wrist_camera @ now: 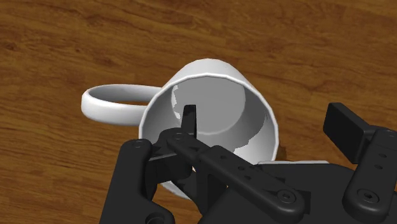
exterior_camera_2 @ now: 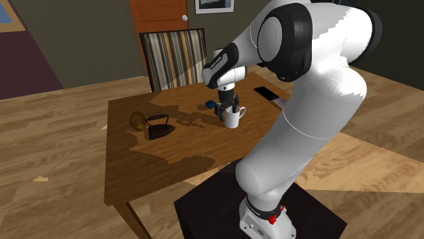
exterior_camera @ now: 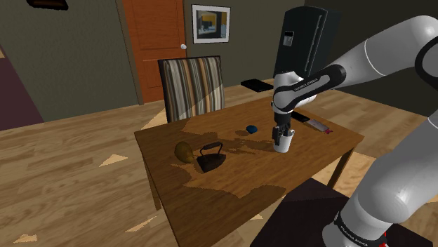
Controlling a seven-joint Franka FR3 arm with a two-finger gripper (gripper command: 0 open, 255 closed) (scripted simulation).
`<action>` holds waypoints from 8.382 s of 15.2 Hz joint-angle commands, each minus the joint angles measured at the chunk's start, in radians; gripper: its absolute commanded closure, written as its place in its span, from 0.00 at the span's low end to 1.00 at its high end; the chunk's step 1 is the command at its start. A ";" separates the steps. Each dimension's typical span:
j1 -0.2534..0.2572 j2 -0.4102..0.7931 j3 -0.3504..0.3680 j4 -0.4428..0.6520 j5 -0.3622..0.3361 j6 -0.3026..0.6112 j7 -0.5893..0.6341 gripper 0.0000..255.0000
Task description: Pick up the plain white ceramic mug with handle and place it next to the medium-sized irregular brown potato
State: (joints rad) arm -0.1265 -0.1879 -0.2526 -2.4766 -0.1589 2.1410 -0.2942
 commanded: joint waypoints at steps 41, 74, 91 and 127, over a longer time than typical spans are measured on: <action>0.005 -0.156 0.033 0.287 0.005 -0.441 -0.016 1.00; 0.309 0.245 0.455 0.750 0.185 -0.525 0.658 1.00; 0.428 0.531 0.520 1.019 0.136 -0.509 0.840 1.00; 0.427 0.596 0.511 0.797 0.119 -0.224 0.838 0.00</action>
State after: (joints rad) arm 0.3007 0.4082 0.2579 -1.6800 -0.0404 1.9167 0.5442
